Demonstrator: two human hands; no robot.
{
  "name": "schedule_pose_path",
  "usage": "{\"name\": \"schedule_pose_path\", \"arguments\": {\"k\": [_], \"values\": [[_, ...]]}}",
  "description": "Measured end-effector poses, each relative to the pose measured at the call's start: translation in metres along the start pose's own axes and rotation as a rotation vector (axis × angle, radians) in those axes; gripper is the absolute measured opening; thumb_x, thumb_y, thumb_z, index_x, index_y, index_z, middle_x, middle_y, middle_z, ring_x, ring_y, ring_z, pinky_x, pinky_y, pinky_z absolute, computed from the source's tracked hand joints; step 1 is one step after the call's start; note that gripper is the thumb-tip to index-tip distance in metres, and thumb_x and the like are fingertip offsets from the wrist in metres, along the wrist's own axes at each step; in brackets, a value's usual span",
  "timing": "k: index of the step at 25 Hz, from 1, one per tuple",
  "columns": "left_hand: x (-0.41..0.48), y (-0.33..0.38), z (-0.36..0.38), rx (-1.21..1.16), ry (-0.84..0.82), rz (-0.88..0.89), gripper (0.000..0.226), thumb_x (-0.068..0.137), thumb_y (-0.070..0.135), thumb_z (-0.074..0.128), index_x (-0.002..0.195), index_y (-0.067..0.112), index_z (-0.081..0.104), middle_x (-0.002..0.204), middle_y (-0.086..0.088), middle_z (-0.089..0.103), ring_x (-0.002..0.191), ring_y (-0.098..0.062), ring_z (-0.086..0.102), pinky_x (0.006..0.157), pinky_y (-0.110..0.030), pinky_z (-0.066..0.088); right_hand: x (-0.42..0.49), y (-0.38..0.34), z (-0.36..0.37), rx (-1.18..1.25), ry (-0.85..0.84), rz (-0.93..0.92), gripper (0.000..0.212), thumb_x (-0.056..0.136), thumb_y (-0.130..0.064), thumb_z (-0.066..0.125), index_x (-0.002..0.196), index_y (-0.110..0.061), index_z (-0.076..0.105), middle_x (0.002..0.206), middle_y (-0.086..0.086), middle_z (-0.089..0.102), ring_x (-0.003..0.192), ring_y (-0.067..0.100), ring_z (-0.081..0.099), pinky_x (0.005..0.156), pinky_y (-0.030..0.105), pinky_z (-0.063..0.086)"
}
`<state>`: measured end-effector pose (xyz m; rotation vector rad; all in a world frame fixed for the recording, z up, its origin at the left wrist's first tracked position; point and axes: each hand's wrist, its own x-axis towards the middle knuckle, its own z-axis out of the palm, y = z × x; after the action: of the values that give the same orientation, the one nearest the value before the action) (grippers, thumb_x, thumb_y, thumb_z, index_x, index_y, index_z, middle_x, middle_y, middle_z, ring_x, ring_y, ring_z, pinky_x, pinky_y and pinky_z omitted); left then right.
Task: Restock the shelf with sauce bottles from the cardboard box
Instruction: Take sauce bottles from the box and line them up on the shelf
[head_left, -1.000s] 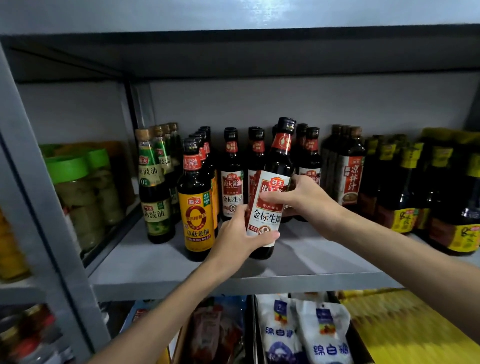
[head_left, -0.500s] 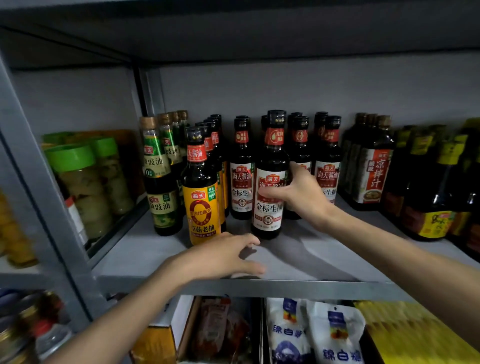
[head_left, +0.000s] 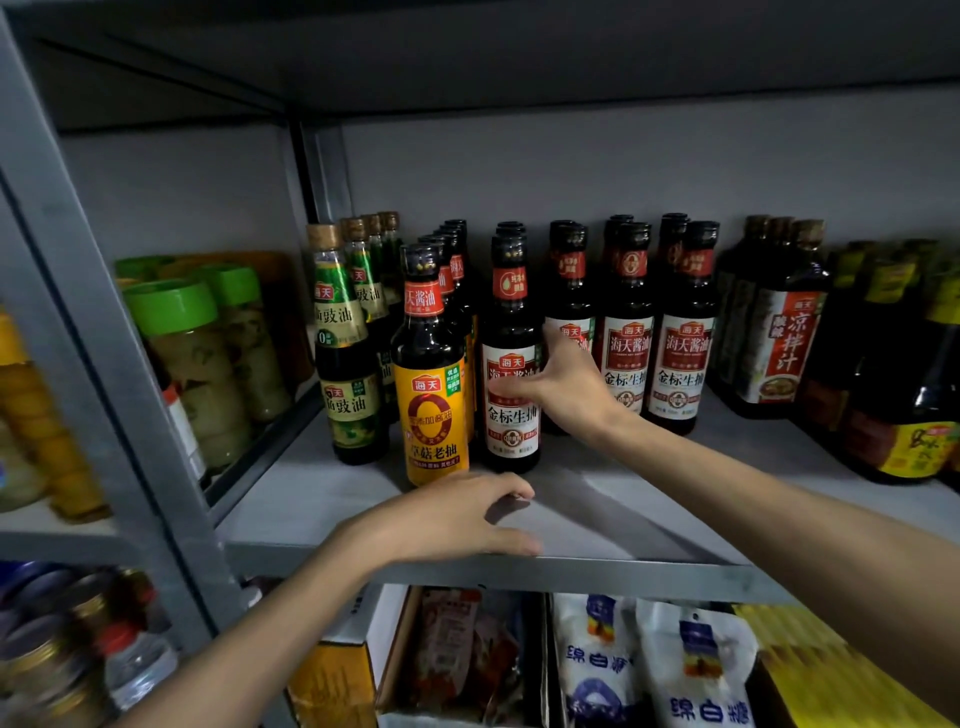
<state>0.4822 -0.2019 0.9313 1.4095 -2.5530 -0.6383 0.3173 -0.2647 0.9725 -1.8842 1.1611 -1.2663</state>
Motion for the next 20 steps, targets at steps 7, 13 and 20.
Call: {"name": "schedule_pose_path", "arguments": {"k": [7,13,20], "values": [[0.001,-0.002,-0.002,-0.004,-0.028,0.019,0.062,0.084,0.056,0.065,0.139,0.032,0.047,0.139,0.014,0.054,0.123,0.000,0.048,0.105,-0.025,0.041,0.004,0.003,0.002,0.013,-0.024,0.027,0.056,0.077,-0.019,0.083,0.125,-0.019,0.054,0.116,-0.003,0.071,0.099,0.005,0.067,0.081,0.015,0.051],[0.001,-0.003,-0.004,0.058,-0.033,0.032,0.066,0.085,0.057,0.063,0.143,0.033,0.042,0.140,0.014,0.051,0.113,-0.001,0.038,0.092,-0.021,0.035,-0.004,0.010,0.003,-0.124,-0.051,0.048,0.061,0.077,-0.028,0.082,0.127,-0.016,0.050,0.112,-0.007,0.068,0.096,0.005,0.064,0.076,0.010,0.046],[0.003,-0.004,-0.005,0.077,-0.026,0.039,0.067,0.083,0.059,0.064,0.141,0.032,0.046,0.142,0.013,0.051,0.124,-0.008,0.046,0.102,-0.027,0.040,-0.001,0.014,0.007,-0.182,-0.039,0.074,0.070,0.076,-0.023,0.083,0.131,-0.010,0.043,0.121,0.008,0.067,0.109,0.020,0.066,0.093,0.029,0.052]]}}
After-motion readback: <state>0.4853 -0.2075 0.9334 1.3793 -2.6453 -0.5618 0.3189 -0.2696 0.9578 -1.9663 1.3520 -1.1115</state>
